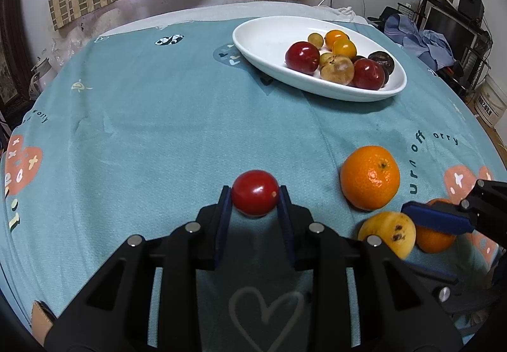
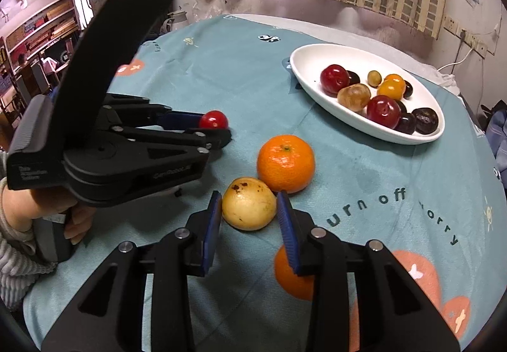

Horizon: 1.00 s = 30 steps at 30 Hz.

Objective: Organize fruits
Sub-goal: 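Hold the red plum in the left tool while the right tool grasps the pale pear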

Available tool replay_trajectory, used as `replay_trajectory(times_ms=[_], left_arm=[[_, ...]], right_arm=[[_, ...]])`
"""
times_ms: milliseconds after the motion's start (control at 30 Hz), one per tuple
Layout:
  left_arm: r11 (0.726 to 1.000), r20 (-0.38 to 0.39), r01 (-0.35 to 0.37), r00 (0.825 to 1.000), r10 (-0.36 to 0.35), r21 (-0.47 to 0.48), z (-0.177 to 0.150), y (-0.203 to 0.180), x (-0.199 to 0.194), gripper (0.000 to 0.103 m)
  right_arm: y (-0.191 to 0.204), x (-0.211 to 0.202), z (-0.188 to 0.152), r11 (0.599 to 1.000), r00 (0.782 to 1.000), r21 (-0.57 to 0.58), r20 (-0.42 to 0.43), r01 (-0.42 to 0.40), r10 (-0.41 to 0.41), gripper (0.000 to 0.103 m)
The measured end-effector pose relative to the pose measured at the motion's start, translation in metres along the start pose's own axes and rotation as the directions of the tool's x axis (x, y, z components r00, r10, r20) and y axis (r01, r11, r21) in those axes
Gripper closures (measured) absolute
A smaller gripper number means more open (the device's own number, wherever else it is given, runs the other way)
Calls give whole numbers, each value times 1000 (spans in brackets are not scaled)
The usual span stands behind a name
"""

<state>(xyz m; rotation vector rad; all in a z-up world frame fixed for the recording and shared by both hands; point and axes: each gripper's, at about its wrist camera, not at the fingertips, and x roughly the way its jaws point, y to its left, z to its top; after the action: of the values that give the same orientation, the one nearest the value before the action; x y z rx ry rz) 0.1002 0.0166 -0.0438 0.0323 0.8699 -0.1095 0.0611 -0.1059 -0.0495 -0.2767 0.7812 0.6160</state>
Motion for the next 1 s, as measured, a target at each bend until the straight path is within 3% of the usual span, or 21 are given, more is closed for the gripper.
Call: replay_trajectory(times_ms=[433,767,1000], left_arm=[[999,56,-36,998,37,-13,5,4,-11,74],[999,76,-50,996,50,3,6,0,-16,74],[1000,136,-22,990,23,-11,52,-8,-28,74]], right_arm=[[-12,-18,2,998,998,59,60,-18,14,67],[-42,-39,6,986,993,166,120,-21,1,67],[-86,-55,30,956,986,291,169,-34,-17,67]])
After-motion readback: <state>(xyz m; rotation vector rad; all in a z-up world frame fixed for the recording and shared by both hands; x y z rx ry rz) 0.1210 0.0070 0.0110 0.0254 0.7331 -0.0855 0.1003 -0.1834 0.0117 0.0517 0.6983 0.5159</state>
